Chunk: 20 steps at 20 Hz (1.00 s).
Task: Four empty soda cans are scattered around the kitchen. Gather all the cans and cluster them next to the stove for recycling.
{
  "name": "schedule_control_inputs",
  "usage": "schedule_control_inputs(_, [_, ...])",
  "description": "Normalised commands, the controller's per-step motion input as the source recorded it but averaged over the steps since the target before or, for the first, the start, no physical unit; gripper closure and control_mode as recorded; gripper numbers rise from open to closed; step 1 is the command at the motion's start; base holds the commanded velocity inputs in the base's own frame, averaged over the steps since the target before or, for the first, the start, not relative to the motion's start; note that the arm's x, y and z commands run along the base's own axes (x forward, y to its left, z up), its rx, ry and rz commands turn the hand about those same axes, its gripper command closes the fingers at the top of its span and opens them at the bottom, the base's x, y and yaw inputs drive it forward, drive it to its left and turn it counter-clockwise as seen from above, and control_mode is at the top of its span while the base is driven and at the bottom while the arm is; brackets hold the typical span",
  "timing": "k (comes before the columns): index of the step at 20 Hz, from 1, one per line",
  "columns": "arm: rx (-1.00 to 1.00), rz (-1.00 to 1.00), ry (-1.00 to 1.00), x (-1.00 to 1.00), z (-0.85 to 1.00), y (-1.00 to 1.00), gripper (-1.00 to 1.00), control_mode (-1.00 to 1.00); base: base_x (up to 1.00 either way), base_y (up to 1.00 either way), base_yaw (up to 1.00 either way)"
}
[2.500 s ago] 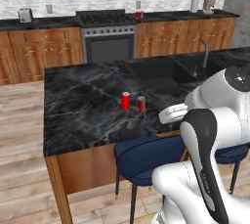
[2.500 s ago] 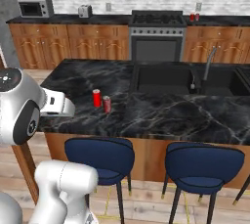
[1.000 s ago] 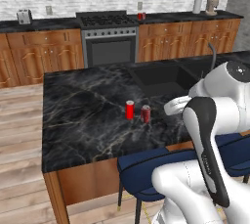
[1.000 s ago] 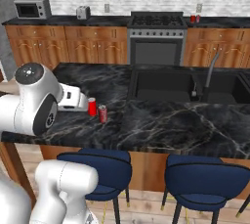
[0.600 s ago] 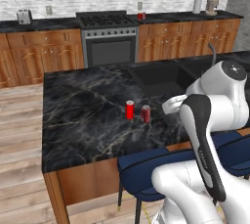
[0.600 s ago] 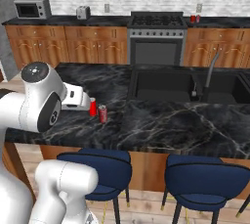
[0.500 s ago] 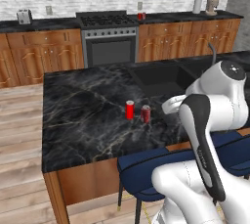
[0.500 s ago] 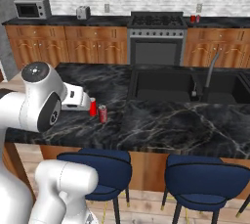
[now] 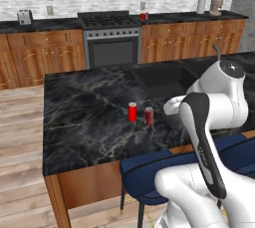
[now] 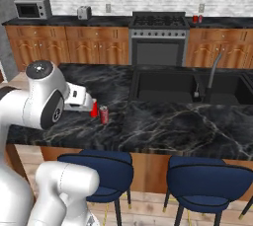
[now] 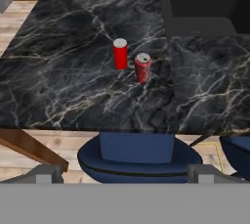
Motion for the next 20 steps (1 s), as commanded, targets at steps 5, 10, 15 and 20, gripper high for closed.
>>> schedule_control_inputs(5, [0.00,-0.02,0.02,0.36,-0.10,0.00,-1.00,-1.00,0.00,0.00,0.00])
schedule_control_inputs(10, [0.00,0.00,0.01,0.28,-0.18,0.00,-1.00,-1.00,0.00,0.00,0.00])
schedule_control_inputs(15, [0.00,0.00,0.01,0.28,-0.28,0.00,-1.00,-1.00,0.00,0.00,0.00])
schedule_control_inputs(20, [0.00,0.00,0.00,0.28,-0.18,0.00,-1.00,-1.00,0.00,0.00,0.00])
